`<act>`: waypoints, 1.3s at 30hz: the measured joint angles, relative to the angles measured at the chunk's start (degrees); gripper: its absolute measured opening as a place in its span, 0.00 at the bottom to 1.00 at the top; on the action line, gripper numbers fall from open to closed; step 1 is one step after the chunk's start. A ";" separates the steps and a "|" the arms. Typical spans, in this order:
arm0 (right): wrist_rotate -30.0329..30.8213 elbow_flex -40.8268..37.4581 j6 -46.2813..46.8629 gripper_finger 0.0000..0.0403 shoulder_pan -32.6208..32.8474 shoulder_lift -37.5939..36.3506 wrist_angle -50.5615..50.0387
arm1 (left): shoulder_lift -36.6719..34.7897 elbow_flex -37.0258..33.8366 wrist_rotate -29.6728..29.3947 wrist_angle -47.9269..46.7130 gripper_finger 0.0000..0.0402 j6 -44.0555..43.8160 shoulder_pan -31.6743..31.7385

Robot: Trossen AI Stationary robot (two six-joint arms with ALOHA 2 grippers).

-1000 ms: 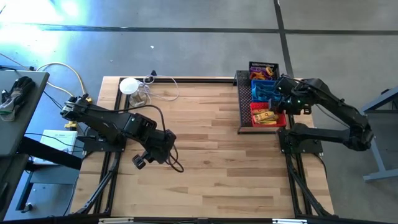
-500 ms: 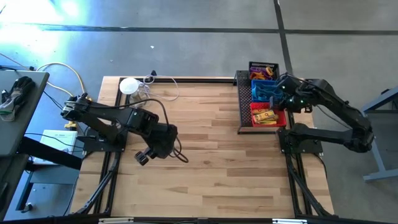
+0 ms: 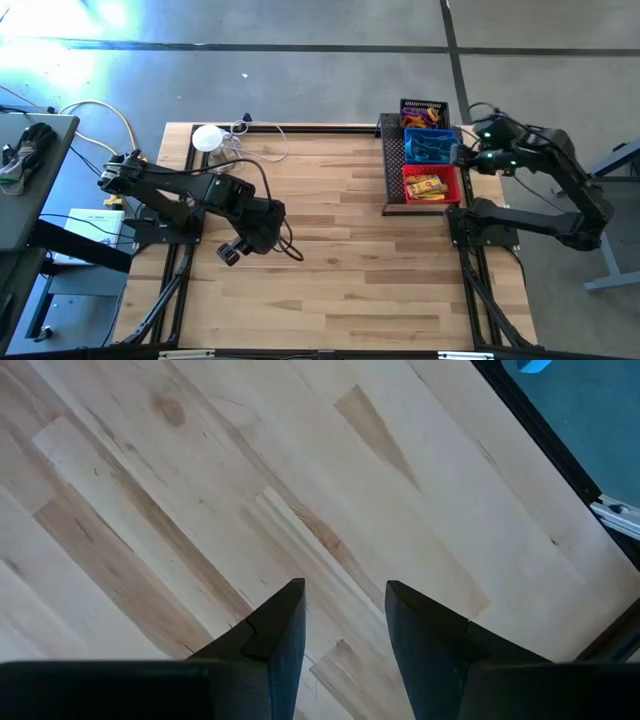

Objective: Pick & Place Office Desk Supplies
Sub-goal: Return to Home Position

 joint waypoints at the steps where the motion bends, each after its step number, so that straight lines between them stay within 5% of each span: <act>1: 0.31 0.83 0.09 0.43 0.34 -0.44 0.00 | 0.00 0.00 -0.40 0.00 0.34 -0.24 0.00; 10: -2.73 4.23 3.75 0.43 5.33 -9.57 2.44 | 0.00 0.00 -2.39 1.04 0.34 -3.46 0.61; 16: -3.72 4.25 -5.96 0.43 5.90 -13.80 17.80 | 0.00 0.00 -2.39 3.10 0.34 -9.73 1.71; 22: -18.42 2.96 -18.21 0.43 5.90 -13.83 40.40 | -0.17 -0.01 -2.58 4.55 0.34 -15.14 1.88; 29: -31.51 -5.86 -20.59 0.43 6.79 -11.68 58.79 | -0.79 -0.02 -6.99 4.53 0.34 -18.86 0.94; 34: -31.17 -13.38 -20.67 0.43 15.05 -8.86 73.37 | -0.85 -0.02 -6.96 4.66 0.34 -21.66 0.58; 39: -30.20 -14.78 -22.95 0.42 32.29 -2.30 93.08 | -0.85 -0.02 -6.94 4.66 0.34 -24.34 -0.78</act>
